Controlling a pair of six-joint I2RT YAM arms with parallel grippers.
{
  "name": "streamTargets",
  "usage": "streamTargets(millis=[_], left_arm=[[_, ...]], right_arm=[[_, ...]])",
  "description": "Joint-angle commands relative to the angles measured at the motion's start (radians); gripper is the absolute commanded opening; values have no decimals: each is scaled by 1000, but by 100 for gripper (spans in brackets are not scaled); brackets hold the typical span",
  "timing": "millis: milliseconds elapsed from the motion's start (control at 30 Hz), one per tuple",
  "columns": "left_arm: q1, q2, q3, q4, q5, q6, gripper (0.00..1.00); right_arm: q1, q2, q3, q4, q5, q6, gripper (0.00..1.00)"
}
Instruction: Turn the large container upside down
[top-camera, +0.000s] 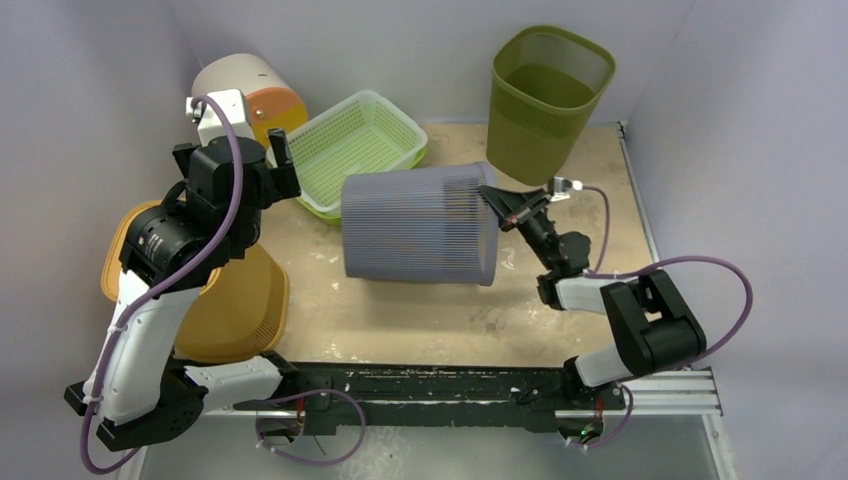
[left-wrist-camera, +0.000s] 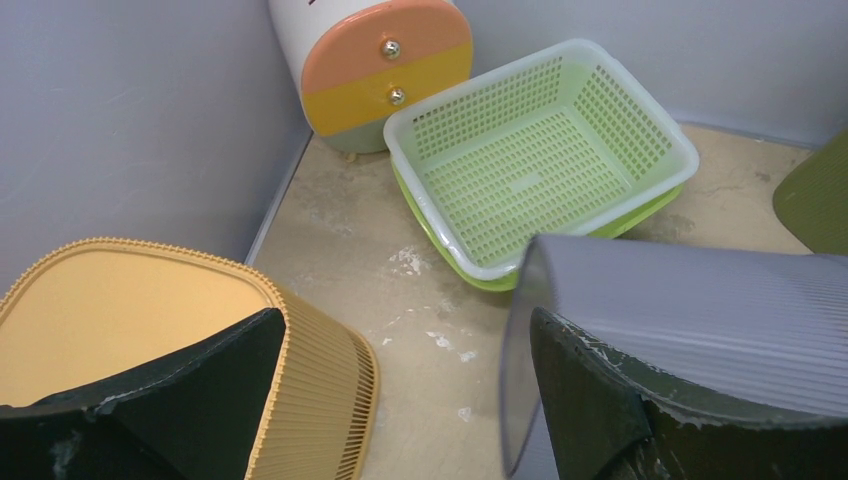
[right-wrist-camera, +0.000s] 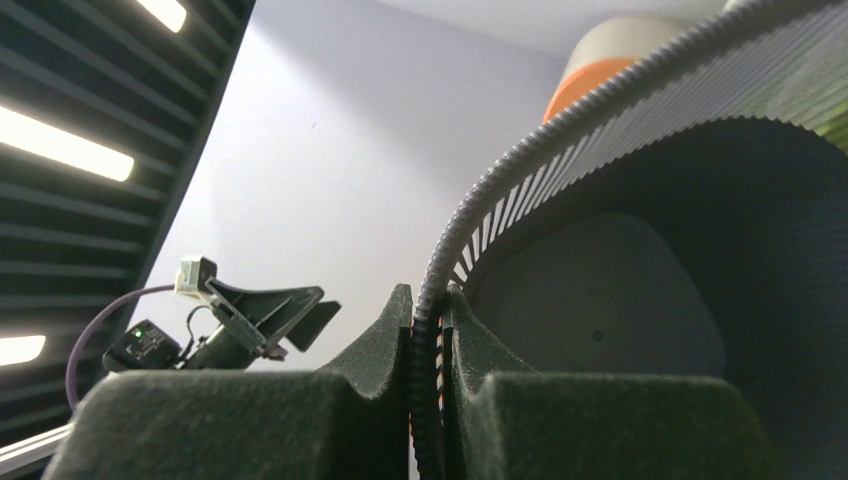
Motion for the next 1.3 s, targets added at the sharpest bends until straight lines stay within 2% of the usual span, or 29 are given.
streamTargets(millis=[0, 200, 367, 500, 667, 800, 1033, 1167, 1267], left_arm=[[-2, -6, 70, -18, -17, 3, 90], [-2, 4, 106, -51, -29, 1, 90], [-2, 9, 116, -59, -33, 1, 90], [-2, 10, 105, -56, -32, 1, 90], [-2, 10, 95, -47, -38, 1, 90], [-2, 5, 63, -23, -20, -5, 90], [-2, -34, -46, 11, -11, -18, 90], [-2, -41, -69, 6, -18, -20, 90], [-2, -47, -82, 11, -26, -20, 90]], right_arm=[[146, 61, 161, 438, 100, 81, 0], [235, 171, 287, 440, 149, 118, 0], [194, 194, 196, 439, 171, 203, 0], [110, 206, 71, 440, 113, 273, 0], [-86, 119, -56, 436, 3, 261, 0], [-208, 120, -111, 434, -107, 256, 0], [-277, 270, -150, 434, -230, 176, 0], [-310, 337, -148, 433, -266, 127, 6], [-323, 362, -143, 433, -287, 97, 16]])
